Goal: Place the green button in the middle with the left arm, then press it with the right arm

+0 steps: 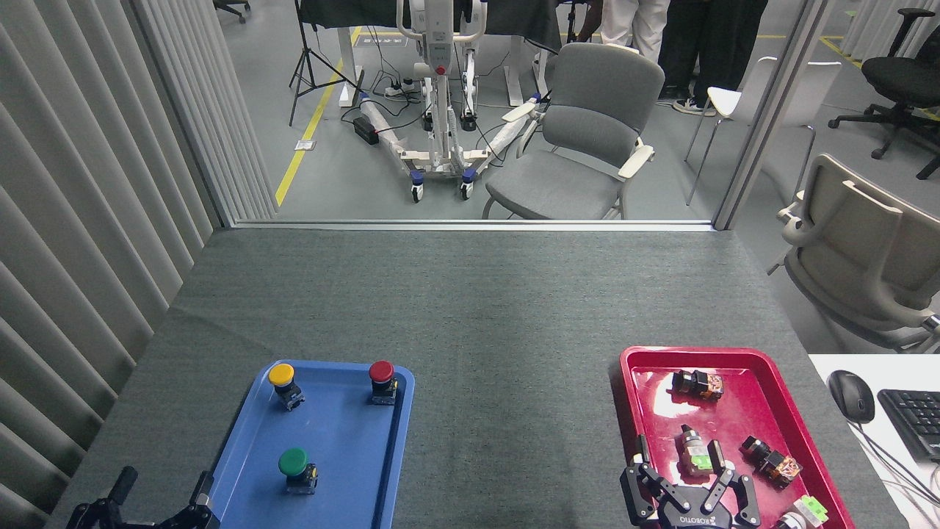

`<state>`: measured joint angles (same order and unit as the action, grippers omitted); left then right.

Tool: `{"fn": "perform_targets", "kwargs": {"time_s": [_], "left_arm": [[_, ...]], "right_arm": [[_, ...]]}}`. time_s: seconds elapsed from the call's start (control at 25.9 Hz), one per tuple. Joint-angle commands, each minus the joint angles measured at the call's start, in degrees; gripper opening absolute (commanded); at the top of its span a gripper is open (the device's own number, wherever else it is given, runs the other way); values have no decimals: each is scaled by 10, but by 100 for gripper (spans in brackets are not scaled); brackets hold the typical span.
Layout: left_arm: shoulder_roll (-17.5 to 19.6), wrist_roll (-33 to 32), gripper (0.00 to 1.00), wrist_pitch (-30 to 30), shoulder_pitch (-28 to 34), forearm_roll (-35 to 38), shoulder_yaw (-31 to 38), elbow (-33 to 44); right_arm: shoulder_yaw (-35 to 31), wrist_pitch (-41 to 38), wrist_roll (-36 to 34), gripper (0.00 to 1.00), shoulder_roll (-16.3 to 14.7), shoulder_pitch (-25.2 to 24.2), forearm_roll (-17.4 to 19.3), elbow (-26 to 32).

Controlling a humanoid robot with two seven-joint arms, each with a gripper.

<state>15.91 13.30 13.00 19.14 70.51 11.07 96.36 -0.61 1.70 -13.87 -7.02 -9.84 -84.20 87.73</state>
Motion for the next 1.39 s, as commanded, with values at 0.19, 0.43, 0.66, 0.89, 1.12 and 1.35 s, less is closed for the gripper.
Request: {"fn": "perform_targets", "kwargs": {"time_s": [0.19,0.43,0.66,0.89,1.12,1.35], "left_arm": [[-3,8,100,1,1,-19,5,19],[-6,22,100,-2,2,-13,5,21],[-4,21,100,1,3,-13,4,21],[-5,24,100,6,4,-13,4,20],[-5,23,100,6,4,-13,4,22],[-2,16,99,4,0,-7,3,19]], "right_arm": [[2,0,1,100,0,-2,0,0],[2,0,2,100,0,-2,0,2],[7,12,7,100,-5,-2,0,13],[7,8,9,100,-8,4,0,13],[7,8,9,100,-9,6,0,13],[5,7,9,100,-3,4,0,13]]}}
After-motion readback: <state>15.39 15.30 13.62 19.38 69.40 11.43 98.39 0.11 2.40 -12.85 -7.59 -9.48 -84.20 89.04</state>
